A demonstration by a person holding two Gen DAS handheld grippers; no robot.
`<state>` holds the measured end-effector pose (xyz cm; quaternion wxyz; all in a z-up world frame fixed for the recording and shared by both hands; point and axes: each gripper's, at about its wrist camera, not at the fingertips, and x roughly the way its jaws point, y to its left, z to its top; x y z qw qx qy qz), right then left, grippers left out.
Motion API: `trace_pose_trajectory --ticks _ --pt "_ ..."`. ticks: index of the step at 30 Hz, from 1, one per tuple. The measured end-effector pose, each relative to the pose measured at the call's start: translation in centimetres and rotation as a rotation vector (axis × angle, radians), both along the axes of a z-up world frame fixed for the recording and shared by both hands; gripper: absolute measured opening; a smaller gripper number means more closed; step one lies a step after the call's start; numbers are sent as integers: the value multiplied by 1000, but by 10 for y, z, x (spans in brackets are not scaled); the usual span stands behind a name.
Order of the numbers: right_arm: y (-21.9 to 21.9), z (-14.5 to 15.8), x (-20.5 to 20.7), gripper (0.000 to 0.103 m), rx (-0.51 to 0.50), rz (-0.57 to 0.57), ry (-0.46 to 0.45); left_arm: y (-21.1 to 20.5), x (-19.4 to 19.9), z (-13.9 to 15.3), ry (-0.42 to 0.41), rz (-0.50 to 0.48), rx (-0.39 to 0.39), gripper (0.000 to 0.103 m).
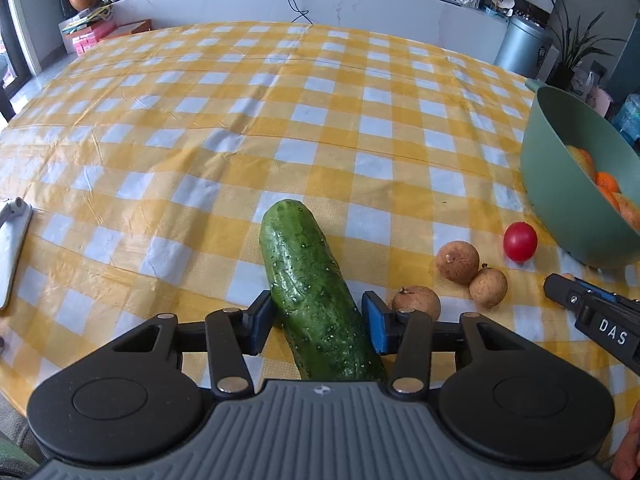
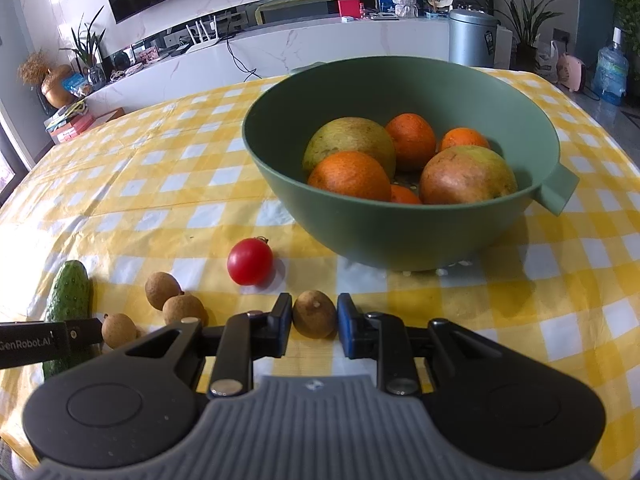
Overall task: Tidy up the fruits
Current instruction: 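Lift the cucumber with the left tool while the right tool lifts the longan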
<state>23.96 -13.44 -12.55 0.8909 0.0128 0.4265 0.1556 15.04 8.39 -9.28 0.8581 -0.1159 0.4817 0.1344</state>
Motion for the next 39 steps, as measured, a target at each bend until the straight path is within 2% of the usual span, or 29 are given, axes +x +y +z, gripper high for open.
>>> trace_pose_trajectory --ticks 8,18,31,35,39 --pt "0 4 -3 20 23 18 -15 4 -8 5 -62 -35 -52 49" --pt "-2 20 -19 20 78 70 -94 -2 -21 37 -157 -60 -36 45" --pt "-16 33 -31 20 138 70 -145 -19 -31 80 -280 -104 6 43" --pt "-21 44 -39 20 168 83 -214 -23 -31 98 -329 -120 15 43" --pt "-25 60 -48 20 157 98 -333 -32 -25 120 -381 -158 9 43"
